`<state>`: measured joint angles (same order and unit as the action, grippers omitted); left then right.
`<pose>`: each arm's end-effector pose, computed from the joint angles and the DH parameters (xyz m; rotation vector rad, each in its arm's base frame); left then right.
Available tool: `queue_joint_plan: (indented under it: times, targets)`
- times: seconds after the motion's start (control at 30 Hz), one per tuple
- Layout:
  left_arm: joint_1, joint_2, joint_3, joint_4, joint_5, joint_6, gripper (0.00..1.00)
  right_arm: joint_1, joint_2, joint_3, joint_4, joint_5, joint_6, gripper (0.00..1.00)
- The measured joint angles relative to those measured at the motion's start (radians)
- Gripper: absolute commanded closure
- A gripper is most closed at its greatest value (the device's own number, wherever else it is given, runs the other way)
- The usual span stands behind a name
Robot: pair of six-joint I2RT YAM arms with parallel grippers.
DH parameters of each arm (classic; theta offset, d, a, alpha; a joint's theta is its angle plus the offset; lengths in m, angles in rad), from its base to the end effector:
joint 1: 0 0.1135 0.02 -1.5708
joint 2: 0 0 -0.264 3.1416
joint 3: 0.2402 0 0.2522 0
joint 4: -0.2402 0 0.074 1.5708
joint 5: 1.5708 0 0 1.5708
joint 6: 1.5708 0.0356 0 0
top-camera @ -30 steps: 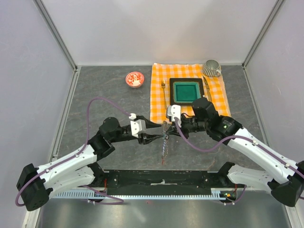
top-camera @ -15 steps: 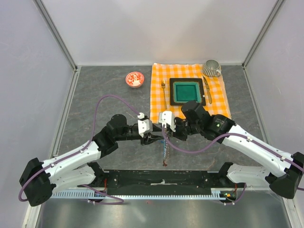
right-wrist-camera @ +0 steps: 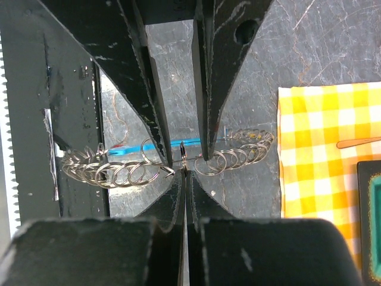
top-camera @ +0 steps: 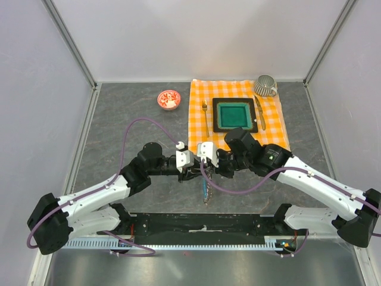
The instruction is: Put the keys on the keyring
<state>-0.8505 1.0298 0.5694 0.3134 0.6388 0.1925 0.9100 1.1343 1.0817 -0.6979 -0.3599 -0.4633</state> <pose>0.1368 -0.1881 0.2697 1.2905 1.2546 -1.0242 0.1341 0.1930 0.3266 -1.6275 1.6934 0.6408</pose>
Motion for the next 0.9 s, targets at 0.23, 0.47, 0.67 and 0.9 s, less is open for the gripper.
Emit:
queue_joint_plan:
  times: [0.23,0.47,0.67,0.9]
  targets:
    - [-0.005,0.019,0.002,0.011,0.018,-0.002,0.9,0.005,0.007,0.0,0.0,-0.001,-0.003,1.0]
    - [-0.006,0.03,0.015,-0.003,0.026,-0.004,0.98,0.005,0.003,0.0,0.0,0.002,-0.001,0.94]
    - [-0.006,-0.005,0.002,0.018,0.006,-0.004,0.98,0.001,-0.042,-0.018,0.048,0.013,0.035,0.74]
    - [-0.008,-0.1,-0.146,0.208,-0.047,-0.043,0.98,-0.15,-0.176,-0.127,0.2,-0.098,0.104,0.66]
